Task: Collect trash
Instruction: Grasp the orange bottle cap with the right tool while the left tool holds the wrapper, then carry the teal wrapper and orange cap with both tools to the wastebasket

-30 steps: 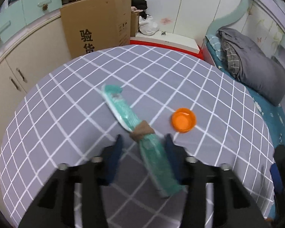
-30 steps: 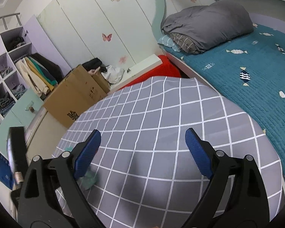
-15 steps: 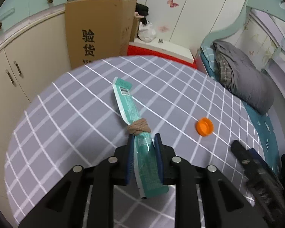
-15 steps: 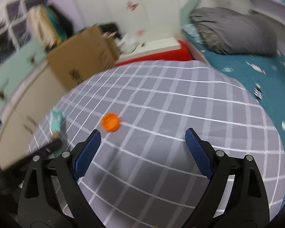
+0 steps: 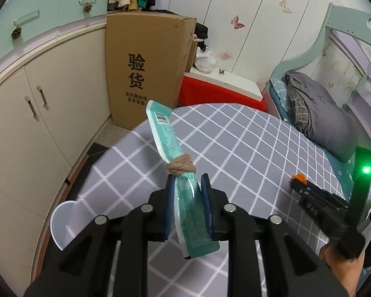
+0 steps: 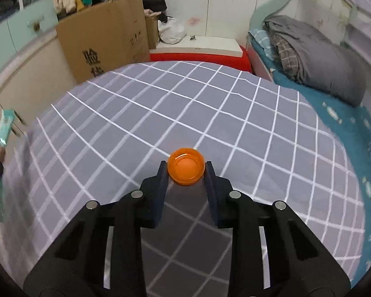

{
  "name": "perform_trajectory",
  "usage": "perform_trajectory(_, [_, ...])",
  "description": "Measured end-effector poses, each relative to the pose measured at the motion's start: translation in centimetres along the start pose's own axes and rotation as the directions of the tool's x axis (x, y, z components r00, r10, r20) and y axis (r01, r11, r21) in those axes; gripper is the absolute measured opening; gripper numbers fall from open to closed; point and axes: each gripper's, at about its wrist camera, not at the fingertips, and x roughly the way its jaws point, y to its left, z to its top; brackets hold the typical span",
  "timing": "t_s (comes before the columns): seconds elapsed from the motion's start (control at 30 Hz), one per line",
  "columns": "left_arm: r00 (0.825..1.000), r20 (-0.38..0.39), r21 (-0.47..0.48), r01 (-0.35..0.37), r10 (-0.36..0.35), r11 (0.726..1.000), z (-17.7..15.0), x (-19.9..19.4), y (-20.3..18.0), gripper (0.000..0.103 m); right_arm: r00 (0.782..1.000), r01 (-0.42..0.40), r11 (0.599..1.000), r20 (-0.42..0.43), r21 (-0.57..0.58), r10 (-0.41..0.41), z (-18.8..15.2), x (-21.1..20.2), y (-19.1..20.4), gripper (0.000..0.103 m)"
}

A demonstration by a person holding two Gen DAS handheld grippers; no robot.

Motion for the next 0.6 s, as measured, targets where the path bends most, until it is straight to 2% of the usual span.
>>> perform_trajectory(0.1, [1.0, 0.024, 0.005, 0.0, 0.0, 1.0, -0.2, -1.4, 1.8, 0.02, 0.999, -0.017, 1.0, 0.044, -0.02, 0.017, -0.3, -1.9, 1.3, 0.029])
perform_trajectory(0.23, [0.999, 0.045, -0.011, 0.011, -0.011, 1.0, -0.8, -3.5, 4.8, 0.02, 0.991, -0.088, 0.994, 0.092, -0.057, 0.093, -0.7, -5.2, 4.6, 0.029])
perform_trajectory(0.37, [0.997, 0.081, -0.027, 0.0, 0.002, 1.0, -1.9, -6.3, 8.8, 0.021, 0.974, -0.169, 0.978, 0.13, -0.119, 0.184, -1.7, -8.7, 9.3, 0.029])
perform_trajectory(0.6, [0.993, 0.108, -0.091, -0.031, 0.041, 0.995, -4.1, -10.0, 16.5, 0.021, 0.922, -0.346, 0.91, 0.096, -0.227, 0.374, -4.8, -12.2, 19.1, 0.029])
